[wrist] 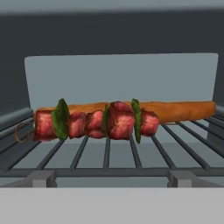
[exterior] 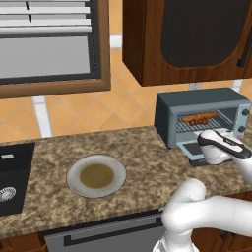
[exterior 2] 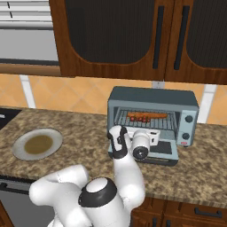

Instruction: Pick up the kebab skewer and baguette bread, and place them inside the toaster oven. Close the toaster oven door and start by setting the timer.

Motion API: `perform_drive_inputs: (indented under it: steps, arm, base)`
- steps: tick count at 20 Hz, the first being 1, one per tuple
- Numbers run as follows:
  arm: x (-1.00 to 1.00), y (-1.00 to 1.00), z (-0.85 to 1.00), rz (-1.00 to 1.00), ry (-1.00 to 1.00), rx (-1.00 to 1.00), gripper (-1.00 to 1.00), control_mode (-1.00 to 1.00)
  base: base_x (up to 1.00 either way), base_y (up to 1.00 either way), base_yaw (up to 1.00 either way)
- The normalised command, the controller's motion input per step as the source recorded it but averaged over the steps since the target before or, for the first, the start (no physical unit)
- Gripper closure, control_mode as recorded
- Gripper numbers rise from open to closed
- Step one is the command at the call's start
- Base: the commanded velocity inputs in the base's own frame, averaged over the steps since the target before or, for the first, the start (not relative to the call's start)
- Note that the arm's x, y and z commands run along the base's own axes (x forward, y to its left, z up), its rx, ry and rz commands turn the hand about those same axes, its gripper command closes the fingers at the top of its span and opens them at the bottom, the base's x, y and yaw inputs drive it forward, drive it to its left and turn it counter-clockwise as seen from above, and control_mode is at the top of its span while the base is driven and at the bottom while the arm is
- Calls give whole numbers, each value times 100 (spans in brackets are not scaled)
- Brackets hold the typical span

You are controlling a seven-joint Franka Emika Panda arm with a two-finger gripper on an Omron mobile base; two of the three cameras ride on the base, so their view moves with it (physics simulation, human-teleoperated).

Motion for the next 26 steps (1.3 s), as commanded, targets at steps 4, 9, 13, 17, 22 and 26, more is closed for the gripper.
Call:
perform_drive_inputs:
  steps: [4,9,13,17,22,26]
  arm:
    - [8,2,0,0,0,0,-100,-100]
    - [4,1,0,0,0,0,-100,-100]
    - [7,0,0,0,0,0,-100,-100]
    - [16,3,0,0,0,0,-100,-100]
    - [13,2,0,0,0,0,-100,-100]
    - [-8,0,0,0,4,0,-100,-100]
  base:
    - [0,0,0]
    - [0,0,0]
    - [0,0,0]
    - [0,0,0]
    - [0,0,0]
    - [0,0,0]
